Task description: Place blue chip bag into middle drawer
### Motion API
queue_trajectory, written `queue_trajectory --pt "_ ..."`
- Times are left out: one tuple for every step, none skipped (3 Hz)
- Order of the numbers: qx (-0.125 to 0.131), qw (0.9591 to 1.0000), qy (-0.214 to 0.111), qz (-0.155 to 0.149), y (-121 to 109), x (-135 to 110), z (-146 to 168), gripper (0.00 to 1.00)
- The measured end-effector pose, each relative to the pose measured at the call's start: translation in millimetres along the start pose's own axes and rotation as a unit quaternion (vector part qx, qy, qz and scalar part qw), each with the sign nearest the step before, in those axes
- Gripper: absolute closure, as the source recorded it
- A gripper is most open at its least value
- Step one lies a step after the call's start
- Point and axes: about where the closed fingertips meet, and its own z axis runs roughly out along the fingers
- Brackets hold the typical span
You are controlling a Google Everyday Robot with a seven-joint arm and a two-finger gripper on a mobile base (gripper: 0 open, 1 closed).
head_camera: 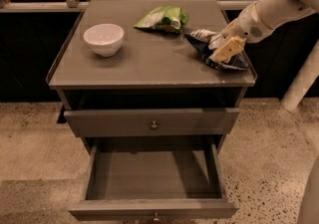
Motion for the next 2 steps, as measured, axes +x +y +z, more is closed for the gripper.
queue_trajectory --pt "0.000 1.0000 0.000 0.000 0.0 0.0 0.0 0.87" --pt "-0.015 0.9999 -0.007 -0.005 16.4 -2.4 -5.0 1.00"
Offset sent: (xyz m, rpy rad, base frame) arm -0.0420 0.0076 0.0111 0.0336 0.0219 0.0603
